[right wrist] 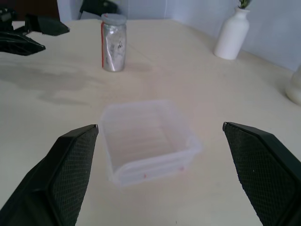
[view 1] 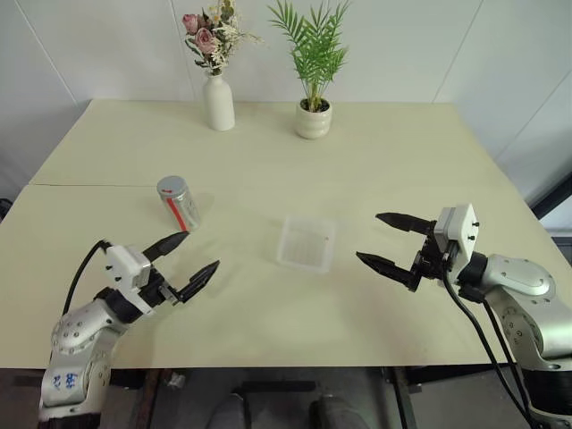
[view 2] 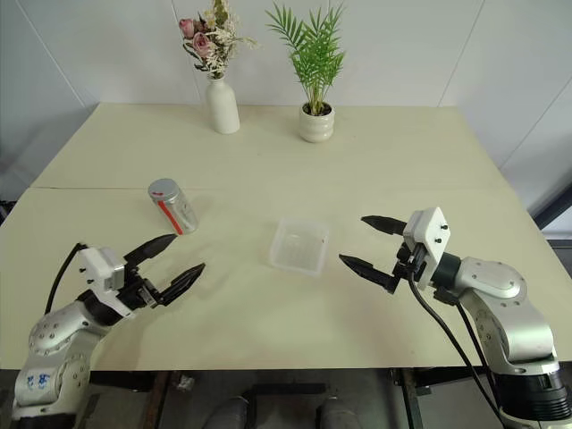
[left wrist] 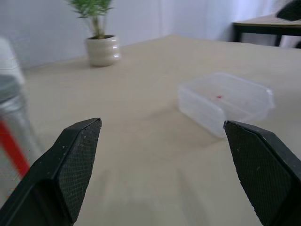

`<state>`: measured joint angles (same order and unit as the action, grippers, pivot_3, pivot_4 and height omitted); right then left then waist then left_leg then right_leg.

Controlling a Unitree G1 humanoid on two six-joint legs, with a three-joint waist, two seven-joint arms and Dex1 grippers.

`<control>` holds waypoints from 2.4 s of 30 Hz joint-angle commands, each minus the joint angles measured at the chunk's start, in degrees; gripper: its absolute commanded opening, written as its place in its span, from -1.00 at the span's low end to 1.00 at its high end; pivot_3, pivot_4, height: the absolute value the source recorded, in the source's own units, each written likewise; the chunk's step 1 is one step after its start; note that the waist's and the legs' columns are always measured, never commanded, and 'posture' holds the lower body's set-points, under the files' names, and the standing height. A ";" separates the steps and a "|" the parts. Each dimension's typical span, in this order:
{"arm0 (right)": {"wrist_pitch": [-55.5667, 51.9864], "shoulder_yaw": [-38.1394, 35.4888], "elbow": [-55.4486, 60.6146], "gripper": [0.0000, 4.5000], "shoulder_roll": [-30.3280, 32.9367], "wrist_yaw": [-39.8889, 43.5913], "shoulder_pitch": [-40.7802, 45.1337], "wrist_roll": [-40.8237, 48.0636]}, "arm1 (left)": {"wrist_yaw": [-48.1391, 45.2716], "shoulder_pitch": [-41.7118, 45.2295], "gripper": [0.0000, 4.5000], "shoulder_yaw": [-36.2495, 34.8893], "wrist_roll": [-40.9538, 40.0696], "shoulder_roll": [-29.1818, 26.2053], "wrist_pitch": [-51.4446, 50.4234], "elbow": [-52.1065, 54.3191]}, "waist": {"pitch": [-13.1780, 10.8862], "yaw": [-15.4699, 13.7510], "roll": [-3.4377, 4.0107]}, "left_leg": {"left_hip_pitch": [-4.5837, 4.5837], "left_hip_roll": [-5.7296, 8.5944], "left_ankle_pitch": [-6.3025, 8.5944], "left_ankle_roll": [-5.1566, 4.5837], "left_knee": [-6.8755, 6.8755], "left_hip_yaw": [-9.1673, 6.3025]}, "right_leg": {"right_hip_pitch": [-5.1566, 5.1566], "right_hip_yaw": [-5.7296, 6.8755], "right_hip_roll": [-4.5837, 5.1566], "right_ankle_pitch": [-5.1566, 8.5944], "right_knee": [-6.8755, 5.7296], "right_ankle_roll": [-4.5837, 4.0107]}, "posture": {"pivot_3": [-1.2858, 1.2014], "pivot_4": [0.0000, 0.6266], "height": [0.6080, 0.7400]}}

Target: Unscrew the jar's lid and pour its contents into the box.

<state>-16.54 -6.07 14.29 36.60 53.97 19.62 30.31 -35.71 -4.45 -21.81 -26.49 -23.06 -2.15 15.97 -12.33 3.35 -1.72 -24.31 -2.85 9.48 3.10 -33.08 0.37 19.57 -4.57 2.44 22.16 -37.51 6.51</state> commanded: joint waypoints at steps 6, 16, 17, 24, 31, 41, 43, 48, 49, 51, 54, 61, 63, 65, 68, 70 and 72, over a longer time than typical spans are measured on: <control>1.47 7.36 -4.42 1.00 -7.60 1.93 12.42 -0.77 | 14.05 4.12 0.98 -2.35 5.30 3.50 1.62 -2.24 | 0.02 -0.85 -0.07 | 0.03 0.05 -0.04 -0.05 -0.14 -0.04 | -0.04 -0.03 -0.08 -0.09 -0.03 0.07 | 0.03 -0.52 1.00; 2.46 10.55 -5.96 1.00 -13.14 0.52 17.77 -3.56 | 18.36 18.67 0.98 2.53 10.17 5.47 4.42 -17.38 | 0.09 -1.48 -0.18 | -0.06 0.01 0.05 -0.05 -0.09 0.18 | 0.11 -0.20 -0.09 -0.22 0.09 0.19 | 0.03 -0.52 1.00; 2.45 10.51 -6.11 1.00 -13.38 0.49 18.07 -3.67 | 18.74 20.00 0.98 3.08 10.69 5.58 4.75 -18.53 | 0.09 -1.47 -0.18 | -0.07 0.00 0.06 -0.04 -0.08 0.21 | 0.14 -0.23 -0.10 -0.22 0.09 0.19 | 0.03 -0.52 1.00; 2.26 10.43 -5.80 1.00 -14.96 -0.50 18.17 -4.42 | 19.80 23.98 0.98 3.55 12.30 5.01 7.57 -23.59 | 0.08 -1.39 -0.18 | -0.06 -0.01 0.07 -0.02 -0.09 0.27 | 0.15 -0.28 -0.12 -0.22 0.08 0.19 | 0.03 -0.52 1.00; 2.69 9.66 -5.48 1.00 -15.03 -1.01 16.67 -4.39 | 20.80 27.77 0.98 4.66 14.38 4.79 9.95 -29.29 | 0.09 -1.58 -0.18 | -0.07 0.00 0.06 -0.02 -0.11 0.27 | 0.15 -0.26 -0.11 -0.23 0.07 0.20 | 0.03 -0.52 1.00; 1.58 9.53 -3.43 1.00 -14.26 -2.14 14.58 -4.30 | 21.51 34.36 0.98 6.20 15.99 4.39 13.31 -38.52 | 0.08 -1.46 -0.18 | -0.07 -0.01 0.06 -0.02 -0.09 0.30 | 0.19 -0.29 -0.13 -0.23 0.07 0.22 | 0.03 -0.52 1.00; 1.29 9.47 -2.95 1.00 -14.15 -2.34 14.24 -4.20 | 21.66 34.78 0.98 6.39 16.22 4.22 13.61 -39.28 | 0.08 -1.45 -0.18 | -0.07 -0.01 0.06 -0.02 -0.09 0.31 | 0.19 -0.30 -0.12 -0.23 0.08 0.22 | 0.03 -0.52 1.00; 0.74 9.25 -2.05 1.00 -14.08 -3.00 13.68 -3.94 | 22.19 35.15 0.98 6.59 16.55 4.07 13.96 -40.17 | 0.08 -1.58 -0.18 | -0.07 -0.01 0.06 -0.01 -0.10 0.31 | 0.18 -0.29 -0.12 -0.23 0.07 0.22 | 0.03 -0.52 1.00; 0.65 9.14 -1.89 1.00 -14.12 -3.21 13.56 -3.92 | 22.42 35.36 0.98 6.57 16.71 4.04 14.41 -40.57 | 0.08 -1.57 -0.18 | -0.07 -0.01 0.06 -0.02 -0.10 0.31 | 0.17 -0.30 -0.12 -0.23 0.07 0.22 | 0.03 -0.52 1.00; 0.44 9.00 -1.51 1.00 -14.15 -3.49 13.29 -3.84 | 22.92 35.84 0.98 6.59 17.10 3.92 14.85 -41.31 | 0.08 -1.59 -0.18 | -0.07 0.00 0.06 -0.02 -0.10 0.31 | 0.17 -0.30 -0.12 -0.23 0.07 0.23 | 0.03 -0.52 1.00; 0.13 8.98 -0.97 1.00 -14.10 -3.77 12.95 -3.69 | 22.91 36.83 0.98 6.57 17.08 4.12 15.47 -42.20 | 0.08 -1.61 -0.18 | -0.07 0.00 0.06 -0.01 -0.10 0.31 | 0.17 -0.29 -0.12 -0.23 0.08 0.23 | 0.03 -0.52 1.00; -0.24 9.09 -0.34 1.00 -14.09 -4.01 12.05 -3.58 | 23.14 38.13 0.98 7.04 17.38 4.48 16.80 -43.78 | 0.08 -1.57 -0.18 | -0.08 0.00 0.06 -0.01 -0.08 0.32 | 0.18 -0.30 -0.12 -0.23 0.09 0.23 | 0.03 -0.52 1.00; -0.28 9.05 -0.21 1.00 -14.08 -4.05 11.90 -3.55 | 23.57 38.07 0.98 7.22 17.94 4.34 16.78 -43.93 | 0.08 -1.57 -0.18 | -0.07 0.00 0.06 -0.01 -0.09 0.32 | 0.18 -0.30 -0.12 -0.23 0.09 0.23 | 0.03 -0.52 1.00; -0.33 9.01 -0.10 1.00 -14.07 -4.13 11.78 -3.56 | 24.25 38.04 0.98 7.16 18.46 4.17 16.67 -44.11 | 0.08 -1.57 -0.18 | -0.07 0.00 0.06 -0.01 -0.09 0.32 | 0.18 -0.30 -0.12 -0.23 0.08 0.23 | 0.03 -0.52 1.00; -0.43 8.89 0.08 1.00 -14.10 -4.31 11.65 -3.59 | 24.68 37.83 0.98 7.05 18.82 3.82 16.54 -44.17 | 0.08 -1.57 -0.18 | -0.07 0.00 0.06 -0.01 -0.09 0.32 | 0.18 -0.30 -0.12 -0.23 0.09 0.23 | 0.03 -0.52 1.00; -0.36 8.85 0.05 1.00 -14.09 -4.39 11.61 -3.61 | 25.08 37.71 0.98 6.92 19.02 3.63 16.41 -44.25 | 0.08 -1.57 -0.18 | -0.07 0.00 0.06 -0.01 -0.09 0.32 | 0.18 -0.30 -0.12 -0.23 0.09 0.24 | 0.03 -0.52 1.00; -0.27 8.88 0.06 1.00 -14.10 -4.48 11.58 -3.64 | 25.27 37.57 0.98 6.88 19.14 3.52 16.39 -44.18 | 0.08 -1.56 -0.18 | -0.07 0.00 0.06 -0.01 -0.09 0.32 | 0.18 -0.30 -0.12 -0.23 0.09 0.23 | 0.03 -0.52 1.00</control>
<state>-17.46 4.17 11.60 22.02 49.74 31.13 25.81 -10.94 32.72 -14.64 -7.62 -18.58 13.20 -29.34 -12.25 1.79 -1.91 -24.38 -2.85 9.54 3.08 -33.17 0.69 19.76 -4.87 2.32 21.93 -37.43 6.75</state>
